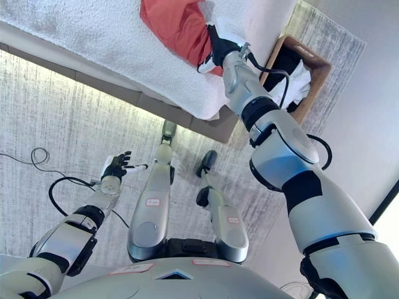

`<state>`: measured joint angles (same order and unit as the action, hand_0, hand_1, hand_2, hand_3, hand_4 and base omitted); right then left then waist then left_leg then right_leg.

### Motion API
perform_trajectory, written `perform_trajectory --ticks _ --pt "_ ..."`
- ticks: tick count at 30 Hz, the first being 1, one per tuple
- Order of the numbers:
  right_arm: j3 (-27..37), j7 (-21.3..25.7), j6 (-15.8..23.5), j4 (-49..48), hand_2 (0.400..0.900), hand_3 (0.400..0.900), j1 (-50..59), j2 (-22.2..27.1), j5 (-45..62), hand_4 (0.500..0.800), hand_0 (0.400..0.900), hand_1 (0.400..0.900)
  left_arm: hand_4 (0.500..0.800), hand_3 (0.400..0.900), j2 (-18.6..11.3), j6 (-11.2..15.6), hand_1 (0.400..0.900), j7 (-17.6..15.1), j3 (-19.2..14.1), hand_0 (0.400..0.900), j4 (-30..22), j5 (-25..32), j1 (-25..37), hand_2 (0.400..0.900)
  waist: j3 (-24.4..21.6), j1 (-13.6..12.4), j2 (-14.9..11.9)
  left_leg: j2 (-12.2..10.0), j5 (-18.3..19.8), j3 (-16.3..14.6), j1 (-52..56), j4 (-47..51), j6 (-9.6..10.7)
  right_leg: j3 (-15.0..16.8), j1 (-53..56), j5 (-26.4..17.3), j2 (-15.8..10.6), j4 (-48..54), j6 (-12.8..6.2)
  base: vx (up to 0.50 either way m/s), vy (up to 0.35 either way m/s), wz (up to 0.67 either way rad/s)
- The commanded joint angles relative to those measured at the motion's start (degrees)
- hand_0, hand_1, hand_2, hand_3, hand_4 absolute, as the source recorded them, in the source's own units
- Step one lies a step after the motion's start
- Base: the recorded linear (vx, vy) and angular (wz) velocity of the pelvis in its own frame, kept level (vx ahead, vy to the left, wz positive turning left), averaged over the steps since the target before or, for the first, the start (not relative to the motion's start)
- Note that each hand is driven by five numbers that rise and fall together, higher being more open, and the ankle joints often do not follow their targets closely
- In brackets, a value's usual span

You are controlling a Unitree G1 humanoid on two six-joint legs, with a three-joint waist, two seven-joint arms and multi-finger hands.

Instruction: Put the clothes on the bed into the basket.

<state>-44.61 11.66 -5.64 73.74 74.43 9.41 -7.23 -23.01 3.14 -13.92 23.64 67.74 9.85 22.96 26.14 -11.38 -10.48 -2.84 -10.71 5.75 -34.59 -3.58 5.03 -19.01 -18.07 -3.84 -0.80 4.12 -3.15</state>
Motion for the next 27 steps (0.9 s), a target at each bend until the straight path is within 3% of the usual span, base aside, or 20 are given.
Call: perform_trajectory --ticks 1,12,16,19,23,24,27 --pt "0.3 -1.5 1.2 0.8 0.4 0.4 -0.5 -2.0 1.7 0.5 0.4 0.4 0.8 0.9 -1.6 -0.6 0.9 -1.1 -0.1 0.9 2.6 0.8 -1.4 0.9 0.3 -1.9 -1.7 1.5 2.9 3.0 -1.3 -1.8 -1.6 5.0 0.4 -1.8 -2.9 0.0 -2.26 0.0 0.0 0.03" --pt "1.2 0.4 1.5 0.1 0.4 0.4 -1.5 -2.1 1.0 0.5 0.4 0.4 0.8 0.9 -1.1 -0.5 0.9 -1.6 -0.2 0.9 3.2 0.1 -2.9 0.9 -0.5 -1.0 -1.0 1.4 2.2 2.4 1.5 0.6 -1.8 5.5 1.2 -2.0 -2.9 0.1 -2.37 -0.01 0.008 -0.02" --pt "-0.8 0.9 1.4 -2.7 0.4 0.4 -3.9 1.0 -4.9 0.5 0.4 0.4 0.8 0.9 -0.8 -0.5 0.9 -1.6 -0.4 0.9 3.3 -1.2 -3.7 0.9 -2.0 -0.1 -0.4 1.3 1.6 1.6 3.8 2.7 -1.8 5.6 2.0 -2.0 -3.3 -0.1 -2.64 -0.01 0.019 -0.1" --pt "-0.5 0.7 1.7 -7.3 0.4 0.4 -7.3 5.6 -7.2 0.5 0.4 0.4 0.8 0.9 -0.6 -0.4 0.9 -1.3 -1.5 0.9 3.0 -1.8 -5.1 0.9 -3.7 0.8 0.0 1.2 1.5 0.8 6.0 4.2 -1.8 5.7 2.8 -1.6 -3.7 -0.6 -2.85 0.01 0.018 -0.14" --pt "3.7 1.9 2.8 -19.5 0.4 0.4 -15.2 15.8 -9.4 0.5 0.4 0.4 0.8 0.9 0.6 0.1 0.9 -0.6 -3.9 0.9 1.7 -2.8 -7.9 0.9 -6.8 3.0 0.8 0.6 1.5 -0.9 9.9 6.2 -2.0 6.4 4.3 -1.0 -4.3 -1.5 -3.21 0.02 0.029 -0.28" --pt "6.1 3.0 3.4 -25.9 0.4 0.4 -19.4 19.4 -9.9 0.5 0.4 0.4 0.8 0.9 0.9 0.1 0.9 -0.4 -4.8 0.9 1.1 -3.0 -8.9 0.9 -7.6 3.6 1.1 0.3 1.5 -1.7 11.6 7.0 -1.9 6.7 5.1 -0.6 -4.5 -1.7 -3.35 0.03 0.028 -0.22" --pt "13.5 5.1 5.4 -32.9 0.4 0.4 -29.7 25.6 -9.8 0.5 0.4 0.4 0.8 0.9 2.5 0.7 0.9 0.3 -5.3 0.9 -0.4 -4.5 -10.8 0.9 -9.9 5.1 2.5 0.5 1.4 -2.5 14.3 8.5 -1.9 6.6 6.7 0.2 -5.0 -2.1 -3.58 0.03 0.01 -0.1"
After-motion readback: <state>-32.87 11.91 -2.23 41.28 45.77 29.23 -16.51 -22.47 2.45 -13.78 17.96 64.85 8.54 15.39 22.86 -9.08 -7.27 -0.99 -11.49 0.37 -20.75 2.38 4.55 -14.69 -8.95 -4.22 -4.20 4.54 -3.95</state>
